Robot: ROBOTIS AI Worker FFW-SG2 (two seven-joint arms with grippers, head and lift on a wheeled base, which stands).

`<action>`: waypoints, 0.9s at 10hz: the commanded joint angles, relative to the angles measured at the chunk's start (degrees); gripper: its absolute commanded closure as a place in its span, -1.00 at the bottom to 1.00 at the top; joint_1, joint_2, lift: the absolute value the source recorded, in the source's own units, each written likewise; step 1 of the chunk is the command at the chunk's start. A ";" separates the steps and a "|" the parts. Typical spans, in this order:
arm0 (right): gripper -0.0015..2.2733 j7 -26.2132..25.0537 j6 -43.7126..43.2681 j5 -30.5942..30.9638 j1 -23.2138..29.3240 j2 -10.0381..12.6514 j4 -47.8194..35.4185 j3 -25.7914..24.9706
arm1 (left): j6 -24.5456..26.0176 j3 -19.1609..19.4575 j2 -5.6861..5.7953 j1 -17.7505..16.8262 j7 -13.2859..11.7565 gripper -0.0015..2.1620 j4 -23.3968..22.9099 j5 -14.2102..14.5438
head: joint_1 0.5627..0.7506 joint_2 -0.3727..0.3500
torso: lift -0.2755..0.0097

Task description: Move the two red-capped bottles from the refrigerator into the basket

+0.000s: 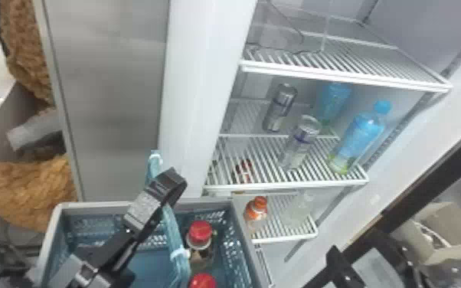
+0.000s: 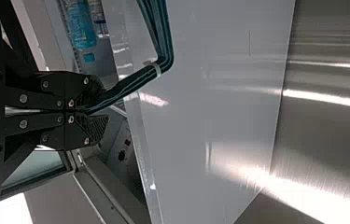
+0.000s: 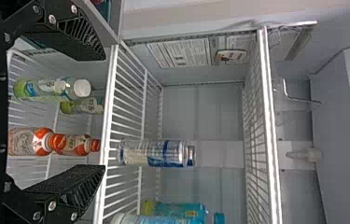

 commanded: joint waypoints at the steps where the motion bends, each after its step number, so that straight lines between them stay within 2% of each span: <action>1: -0.82 0.18 -3.93 -1.30 -0.19 0.05 3.09 -0.08 | 0.00 0.03 0.01 -0.04 0.00 0.11 0.00 -0.03 | 0.41 -0.94 | 0.93; 9: -0.82 0.26 -5.20 -1.53 -0.89 0.05 3.93 -0.19 | -0.14 -0.08 -0.08 -0.32 0.00 0.11 0.00 -0.15 | 0.41 -0.94 | 0.93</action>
